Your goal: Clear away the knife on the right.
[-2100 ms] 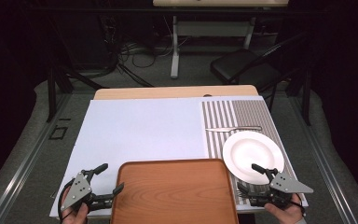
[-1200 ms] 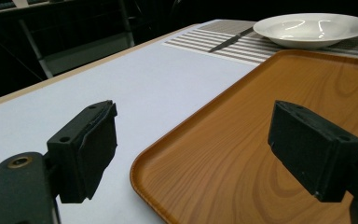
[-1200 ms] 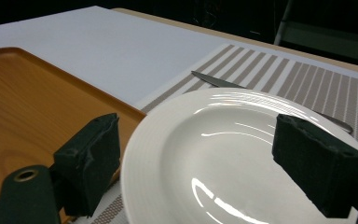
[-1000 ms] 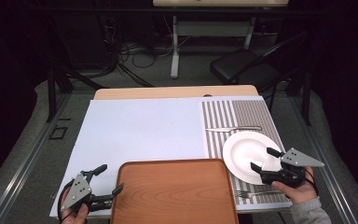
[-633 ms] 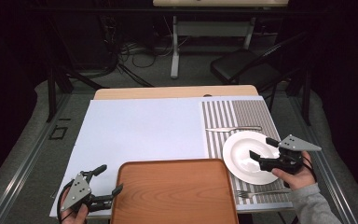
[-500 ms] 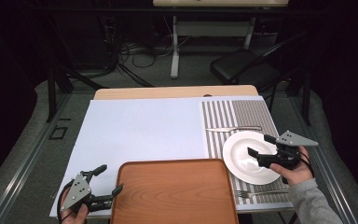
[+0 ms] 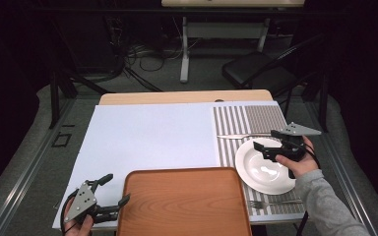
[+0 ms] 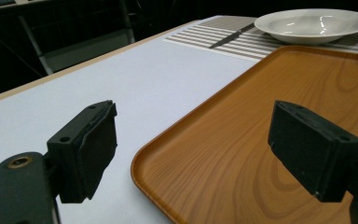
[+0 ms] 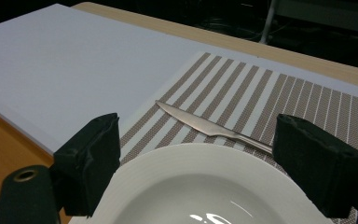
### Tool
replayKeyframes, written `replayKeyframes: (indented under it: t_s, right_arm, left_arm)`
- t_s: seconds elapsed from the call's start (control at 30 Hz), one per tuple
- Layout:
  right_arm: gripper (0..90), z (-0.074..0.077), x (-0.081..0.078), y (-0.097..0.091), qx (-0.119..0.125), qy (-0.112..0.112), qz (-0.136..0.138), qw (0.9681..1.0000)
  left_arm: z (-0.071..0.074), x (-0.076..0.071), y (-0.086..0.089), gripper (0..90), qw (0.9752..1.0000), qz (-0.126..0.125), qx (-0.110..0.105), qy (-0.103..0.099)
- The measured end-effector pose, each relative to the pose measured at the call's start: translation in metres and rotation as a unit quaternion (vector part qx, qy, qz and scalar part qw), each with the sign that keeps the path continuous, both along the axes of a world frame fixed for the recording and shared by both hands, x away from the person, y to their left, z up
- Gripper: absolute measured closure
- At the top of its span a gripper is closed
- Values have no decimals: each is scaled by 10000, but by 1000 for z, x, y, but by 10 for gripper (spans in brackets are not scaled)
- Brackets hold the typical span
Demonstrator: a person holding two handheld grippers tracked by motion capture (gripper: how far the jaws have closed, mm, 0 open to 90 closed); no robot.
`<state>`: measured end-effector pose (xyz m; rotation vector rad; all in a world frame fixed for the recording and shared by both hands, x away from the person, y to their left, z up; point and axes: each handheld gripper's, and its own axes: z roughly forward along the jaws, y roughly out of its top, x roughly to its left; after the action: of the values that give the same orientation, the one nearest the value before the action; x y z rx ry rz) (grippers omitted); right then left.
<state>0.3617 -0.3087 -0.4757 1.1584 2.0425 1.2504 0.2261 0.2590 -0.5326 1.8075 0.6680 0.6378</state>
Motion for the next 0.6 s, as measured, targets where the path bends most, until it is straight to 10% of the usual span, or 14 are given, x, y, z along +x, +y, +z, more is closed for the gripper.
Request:
replayKeyframes:
  t_s: [0.6]
  right_arm:
    - [149, -3, 53, 1, -216, 602, -246, 9976]
  left_arm:
    - [-1, 1, 1, 157, 10000, 0, -14, 11]
